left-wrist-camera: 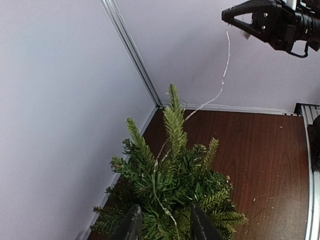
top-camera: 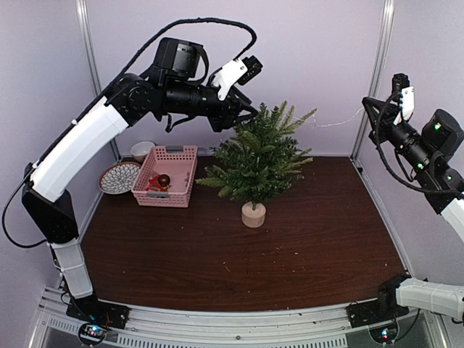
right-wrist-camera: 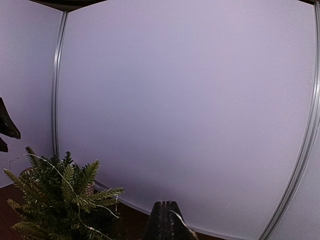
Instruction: Decorate the small christmas tree
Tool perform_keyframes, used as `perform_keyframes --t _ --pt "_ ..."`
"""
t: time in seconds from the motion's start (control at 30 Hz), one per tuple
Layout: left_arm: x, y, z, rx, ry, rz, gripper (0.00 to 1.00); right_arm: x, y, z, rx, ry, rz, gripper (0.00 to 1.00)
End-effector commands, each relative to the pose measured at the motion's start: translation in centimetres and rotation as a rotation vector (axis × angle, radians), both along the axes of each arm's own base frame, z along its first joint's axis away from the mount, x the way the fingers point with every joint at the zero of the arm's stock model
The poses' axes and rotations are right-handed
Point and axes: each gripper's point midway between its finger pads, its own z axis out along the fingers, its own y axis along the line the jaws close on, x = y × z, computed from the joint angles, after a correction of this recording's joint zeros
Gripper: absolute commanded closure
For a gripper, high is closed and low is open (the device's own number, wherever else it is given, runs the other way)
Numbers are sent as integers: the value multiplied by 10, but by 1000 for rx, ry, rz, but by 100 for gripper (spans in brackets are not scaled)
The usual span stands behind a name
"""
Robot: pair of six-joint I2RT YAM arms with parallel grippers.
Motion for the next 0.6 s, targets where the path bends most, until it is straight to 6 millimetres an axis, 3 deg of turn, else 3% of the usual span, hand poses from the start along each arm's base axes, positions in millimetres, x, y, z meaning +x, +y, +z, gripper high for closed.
perform_keyframes --t 0.0,0.23,0.33,0.47,0.57 --pt "2 -5 -12 20 45 -8 66 -5 4 3 11 -14 24 100" --pt "8 -10 -20 28 54 -7 71 -5 4 2 5 -13 25 100" --pt "8 -10 -20 31 50 -6 80 -6 5 2 6 -14 25 100" --pt "3 -9 -14 23 31 -32 100 -8 4 4 8 -17 26 100" --pt "-4 -6 -9 -4 11 -52 100 -9 4 3 11 -14 29 100"
